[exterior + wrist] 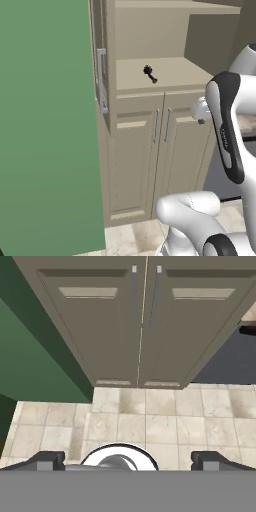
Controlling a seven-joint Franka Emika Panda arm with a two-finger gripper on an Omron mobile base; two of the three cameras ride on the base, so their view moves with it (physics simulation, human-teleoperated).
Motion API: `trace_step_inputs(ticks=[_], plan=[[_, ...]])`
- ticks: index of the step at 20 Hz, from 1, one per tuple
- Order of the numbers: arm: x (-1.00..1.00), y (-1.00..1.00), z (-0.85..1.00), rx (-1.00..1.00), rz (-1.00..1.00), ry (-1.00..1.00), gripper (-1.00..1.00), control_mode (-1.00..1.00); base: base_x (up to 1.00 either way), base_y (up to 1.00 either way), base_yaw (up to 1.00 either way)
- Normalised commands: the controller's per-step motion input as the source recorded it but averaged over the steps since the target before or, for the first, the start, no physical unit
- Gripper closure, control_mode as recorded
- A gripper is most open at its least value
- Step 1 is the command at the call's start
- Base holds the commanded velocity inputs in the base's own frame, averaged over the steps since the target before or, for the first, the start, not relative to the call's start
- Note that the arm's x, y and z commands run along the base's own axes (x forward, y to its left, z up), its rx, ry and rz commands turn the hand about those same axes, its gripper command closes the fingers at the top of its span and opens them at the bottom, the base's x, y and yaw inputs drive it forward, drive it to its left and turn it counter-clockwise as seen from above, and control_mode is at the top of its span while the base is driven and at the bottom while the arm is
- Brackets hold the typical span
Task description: Pick up the dish brush and bar soap from the sink, and place them back in the cabinet, and close the cabinet doors.
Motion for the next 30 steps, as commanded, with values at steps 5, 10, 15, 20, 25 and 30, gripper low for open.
trace_step_inputs(ticks=[5, 10, 15, 20, 25, 30], plan=[[0.00, 0.00, 0.00, 0.00, 0.00, 0.00, -1.00, 1.00, -0.50, 0.00, -0.09], [0.00, 0.00, 0.00, 0.00, 0.00, 0.00, -1.00, 1.00, -0.56, 0.00, -0.19], [0.00, 0.00, 0.00, 0.00, 0.00, 0.00, -1.00, 1.00, -0.45, 0.00, -0.24], [0.00, 0.00, 0.00, 0.00, 0.00, 0.00, -1.00, 1.00, -0.22, 0.02, -0.28], [0.00, 0.00, 0.00, 0.00, 0.00, 0.00, -1.00, 1.00, -0.01, 0.09, -0.32], [0.00, 0.00, 0.00, 0.00, 0.00, 0.00, -1.00, 1.00, 0.00, 0.12, -0.33]])
